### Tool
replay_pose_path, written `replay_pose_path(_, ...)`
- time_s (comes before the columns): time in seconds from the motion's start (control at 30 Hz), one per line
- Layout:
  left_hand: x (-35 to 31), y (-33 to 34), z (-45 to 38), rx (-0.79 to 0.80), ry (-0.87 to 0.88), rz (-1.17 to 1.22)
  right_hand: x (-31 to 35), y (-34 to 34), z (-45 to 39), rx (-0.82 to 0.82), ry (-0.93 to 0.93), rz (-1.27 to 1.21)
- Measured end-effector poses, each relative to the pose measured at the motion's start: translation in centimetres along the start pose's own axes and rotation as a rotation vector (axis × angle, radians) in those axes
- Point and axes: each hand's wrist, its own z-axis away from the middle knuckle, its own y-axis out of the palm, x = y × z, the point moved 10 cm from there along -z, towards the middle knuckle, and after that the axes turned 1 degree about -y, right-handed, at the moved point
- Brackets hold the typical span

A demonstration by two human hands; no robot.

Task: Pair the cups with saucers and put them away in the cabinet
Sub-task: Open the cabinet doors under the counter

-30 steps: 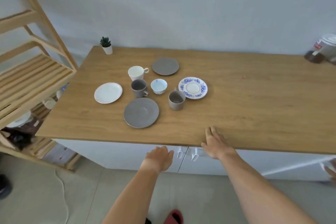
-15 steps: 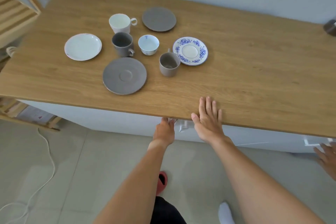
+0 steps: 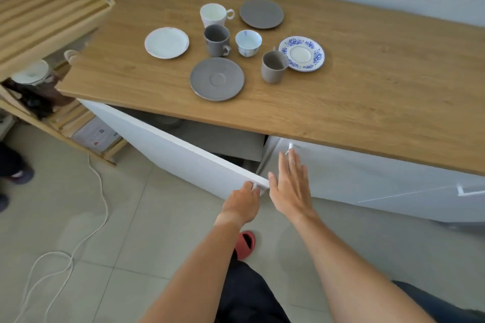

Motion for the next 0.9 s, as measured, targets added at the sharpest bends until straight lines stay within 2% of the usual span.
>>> replay_pose_path(0.07,2.5,0.3,2.2,0.005,-0.019,-0.048,0.8,3.1,2.8,0.124,0.042,-0.063)
replay_pose_path(0.2,7.5,1.4,7.3,-0.024,-0.046,-0.005,2.8,6.4,8.1,0.214,0.047,-0.09)
replay_pose_path(0.33,14.4,3.2,12.1,0.001,-0.219,0.206,4.6,8.8,12.4,0.234,0.021,-0.007)
replay_pose_path(0.43,20.6,4.0,16.4,-0.049,-0.382,0.387,7.2,11.0,15.2,0.293,0.001,0.008)
replay_pose_path(0.57,27.2,3.5,23.0,-0.25,-0.613,0.697,12.4,13.9,18.2,0.361,-0.121,0.072)
replay_pose_path(0.73,35.2,2.1,30.3,-0.512,-0.775,0.974,21.0,17.7,21.5,0.466,-0.284,0.092)
replay_pose_path(0.8,37.5,0.9,32.9,-0.652,-0.793,1.042,24.2,18.8,22.7,0.49,-0.356,0.112)
replay_pose_path(0.9,38.6,-3.1,36.3,-0.913,-0.754,0.995,28.1,20.0,23.8,0.518,-0.429,0.12)
